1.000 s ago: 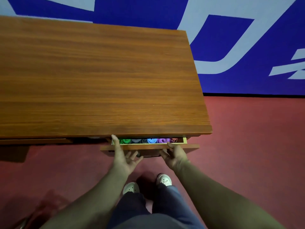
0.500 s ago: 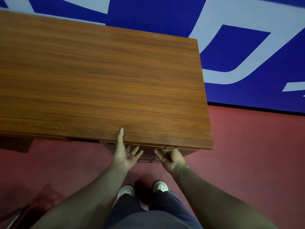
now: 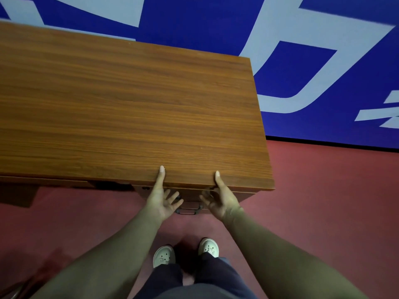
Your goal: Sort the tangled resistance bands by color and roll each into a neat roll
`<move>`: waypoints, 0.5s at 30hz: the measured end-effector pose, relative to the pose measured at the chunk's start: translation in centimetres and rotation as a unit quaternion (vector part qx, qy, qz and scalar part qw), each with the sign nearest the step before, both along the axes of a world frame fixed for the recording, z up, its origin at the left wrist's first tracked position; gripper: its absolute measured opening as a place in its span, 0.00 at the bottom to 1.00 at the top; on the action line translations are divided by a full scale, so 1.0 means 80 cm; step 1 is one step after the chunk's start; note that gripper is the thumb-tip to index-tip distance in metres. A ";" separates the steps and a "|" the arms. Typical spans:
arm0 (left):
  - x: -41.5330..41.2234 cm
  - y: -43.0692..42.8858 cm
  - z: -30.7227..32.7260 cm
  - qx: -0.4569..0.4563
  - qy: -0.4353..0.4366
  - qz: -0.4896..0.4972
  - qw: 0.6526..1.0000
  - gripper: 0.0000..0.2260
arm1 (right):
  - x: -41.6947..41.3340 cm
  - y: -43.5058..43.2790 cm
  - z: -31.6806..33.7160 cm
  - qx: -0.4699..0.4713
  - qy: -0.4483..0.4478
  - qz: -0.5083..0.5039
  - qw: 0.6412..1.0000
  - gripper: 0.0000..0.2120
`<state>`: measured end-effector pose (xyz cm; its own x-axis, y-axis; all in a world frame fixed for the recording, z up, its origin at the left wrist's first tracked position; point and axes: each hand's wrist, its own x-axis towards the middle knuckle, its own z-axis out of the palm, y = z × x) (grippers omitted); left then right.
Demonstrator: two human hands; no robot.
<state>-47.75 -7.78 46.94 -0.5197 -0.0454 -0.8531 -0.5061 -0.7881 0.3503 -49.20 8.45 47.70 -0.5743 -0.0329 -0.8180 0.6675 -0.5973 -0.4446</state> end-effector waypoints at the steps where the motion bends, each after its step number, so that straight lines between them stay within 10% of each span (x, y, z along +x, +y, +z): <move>1: 0.001 -0.003 0.002 -0.011 -0.003 -0.013 1.000 0.42 | -0.004 -0.004 -0.001 0.012 -0.010 -0.016 1.000 0.26; 15: 0.012 -0.012 0.068 -0.059 0.019 -0.044 0.997 0.45 | -0.001 -0.020 0.075 0.018 -0.034 0.092 0.995 0.35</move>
<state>-46.80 -8.77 52.38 -0.5576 -0.0976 -0.8244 -0.5557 -0.6938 0.4580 -49.30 6.86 53.71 -0.5046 -0.1025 -0.8572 0.7934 -0.4467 -0.4136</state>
